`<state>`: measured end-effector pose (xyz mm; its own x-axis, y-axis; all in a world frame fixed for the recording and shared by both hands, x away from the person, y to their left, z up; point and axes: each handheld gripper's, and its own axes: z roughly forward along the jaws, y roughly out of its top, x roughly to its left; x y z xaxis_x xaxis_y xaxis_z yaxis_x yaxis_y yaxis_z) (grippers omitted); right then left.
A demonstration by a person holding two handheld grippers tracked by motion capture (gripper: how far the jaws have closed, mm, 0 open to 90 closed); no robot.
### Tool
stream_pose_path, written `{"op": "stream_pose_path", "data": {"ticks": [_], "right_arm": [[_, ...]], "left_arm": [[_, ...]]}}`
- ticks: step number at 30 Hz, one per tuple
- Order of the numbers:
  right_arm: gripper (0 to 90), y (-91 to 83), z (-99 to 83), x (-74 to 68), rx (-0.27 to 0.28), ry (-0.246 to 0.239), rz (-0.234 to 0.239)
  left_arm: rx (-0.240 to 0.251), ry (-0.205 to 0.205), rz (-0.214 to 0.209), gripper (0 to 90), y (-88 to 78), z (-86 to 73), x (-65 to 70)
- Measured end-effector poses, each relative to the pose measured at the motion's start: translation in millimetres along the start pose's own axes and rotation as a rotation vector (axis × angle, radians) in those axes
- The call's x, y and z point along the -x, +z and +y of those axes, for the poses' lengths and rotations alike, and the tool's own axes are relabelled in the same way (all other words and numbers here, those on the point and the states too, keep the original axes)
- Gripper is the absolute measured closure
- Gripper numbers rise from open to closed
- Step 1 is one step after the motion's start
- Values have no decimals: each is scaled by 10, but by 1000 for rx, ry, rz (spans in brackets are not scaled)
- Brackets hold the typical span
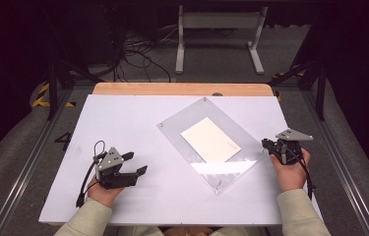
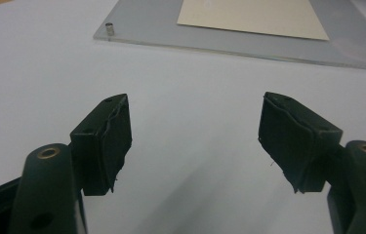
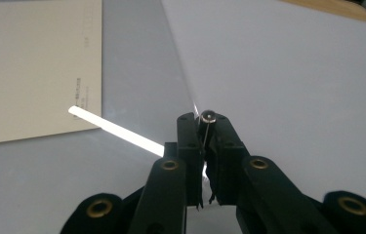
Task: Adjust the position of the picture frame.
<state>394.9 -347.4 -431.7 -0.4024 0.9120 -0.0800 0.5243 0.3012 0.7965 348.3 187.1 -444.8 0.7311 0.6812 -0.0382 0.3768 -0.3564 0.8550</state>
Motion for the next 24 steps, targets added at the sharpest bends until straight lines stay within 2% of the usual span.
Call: {"op": "stream_pose_path", "data": {"ticks": [1, 2, 3, 7, 8, 9, 10, 11, 14, 17, 20, 22, 24], "right_arm": [[843, 5, -16, 22, 20, 20, 15], [843, 5, -16, 22, 20, 20, 15], [842, 2, -17, 30, 20, 16, 18], [808, -46, -21, 5, 33, 6, -8], [772, -123, -37, 22, 61, 26, -12], [772, -123, -37, 22, 61, 26, -12], [764, -204, -84, 38, 84, 57, 0], [764, -204, -84, 38, 84, 57, 0], [761, -363, -169, 33, 107, 76, -4], [751, -512, -205, 2, 140, 79, -9], [727, -621, -235, -56, 160, 71, 6], [721, -660, -270, -103, 165, 60, 30], [713, -675, -302, -137, 157, 52, 50]], "left_arm": [[0, 0, 0, 286, 0, 0, 0], [-1, -10, -8, 286, 13, 0, -3], [-12, 2, 0, 286, 35, 13, -19], [-26, 19, 17, 269, 83, 70, -52], [-19, 5, 18, 266, 93, 116, -74], [-19, 5, 18, 262, 93, 116, -74], [-17, 5, 15, 262, 89, 144, -94], [-14, -2, 18, 262, 89, 170, -108], [-2, -25, 20, 271, 103, 277, -181], [-7, -48, 3, 346, 145, 382, -242], [-3, -46, -14, 455, 221, 479, -303], [-3, -71, -30, 468, 291, 551, -352], [9, -76, -7, 437, 341, 622, -379]]}}
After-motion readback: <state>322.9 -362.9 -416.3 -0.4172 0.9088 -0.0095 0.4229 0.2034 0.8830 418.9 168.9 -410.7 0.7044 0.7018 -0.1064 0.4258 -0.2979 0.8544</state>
